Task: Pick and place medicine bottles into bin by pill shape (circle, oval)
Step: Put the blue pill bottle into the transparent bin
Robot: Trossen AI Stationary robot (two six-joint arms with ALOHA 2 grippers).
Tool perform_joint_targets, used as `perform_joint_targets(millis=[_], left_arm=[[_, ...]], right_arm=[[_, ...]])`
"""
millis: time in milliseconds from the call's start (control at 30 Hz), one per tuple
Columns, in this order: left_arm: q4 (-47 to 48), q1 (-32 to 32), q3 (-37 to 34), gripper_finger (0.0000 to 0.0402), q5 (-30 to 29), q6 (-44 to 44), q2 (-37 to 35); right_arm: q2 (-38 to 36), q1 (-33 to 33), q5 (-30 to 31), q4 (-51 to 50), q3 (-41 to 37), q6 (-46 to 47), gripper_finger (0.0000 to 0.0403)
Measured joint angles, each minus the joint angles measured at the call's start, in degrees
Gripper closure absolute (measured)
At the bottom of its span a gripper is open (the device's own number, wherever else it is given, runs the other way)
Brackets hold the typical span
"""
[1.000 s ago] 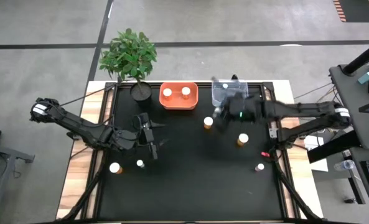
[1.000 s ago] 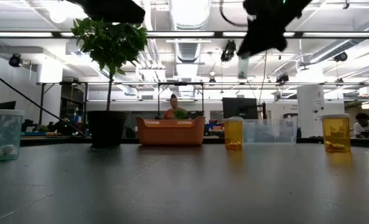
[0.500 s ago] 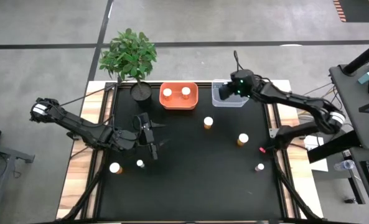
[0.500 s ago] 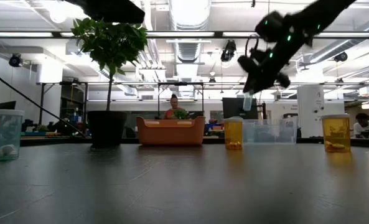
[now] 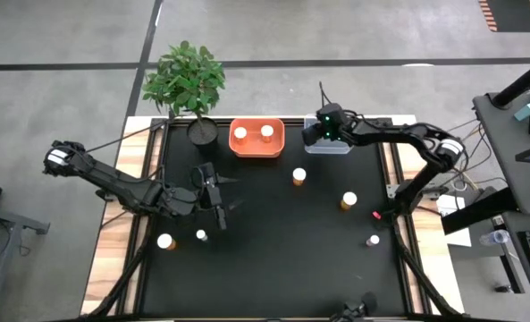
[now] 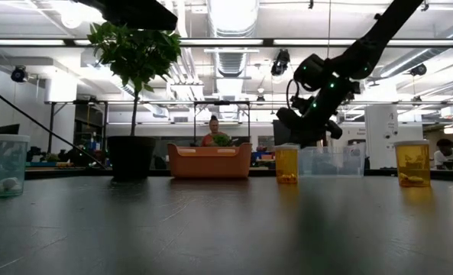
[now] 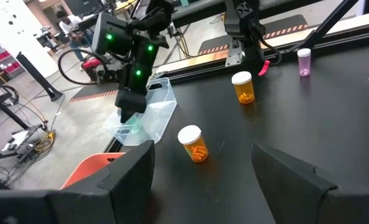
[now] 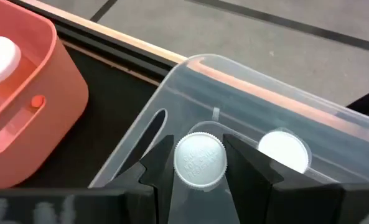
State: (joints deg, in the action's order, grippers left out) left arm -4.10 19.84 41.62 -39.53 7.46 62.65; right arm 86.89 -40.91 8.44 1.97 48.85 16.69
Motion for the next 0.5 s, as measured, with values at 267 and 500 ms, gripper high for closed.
perform_joint_targets(millis=[267, 500], left_arm=[[-0.2, 0.0, -0.7, 0.0152, 0.0, -1.0, 0.0], [-0.3, 0.0, -0.7, 0.0152, 0.0, -1.0, 0.0]], right_arm=[[0.4, 0.0, 0.8, 0.1, 0.2, -0.2, 0.0282], [0.4, 0.0, 0.8, 0.1, 0.2, -0.1, 0.0260]])
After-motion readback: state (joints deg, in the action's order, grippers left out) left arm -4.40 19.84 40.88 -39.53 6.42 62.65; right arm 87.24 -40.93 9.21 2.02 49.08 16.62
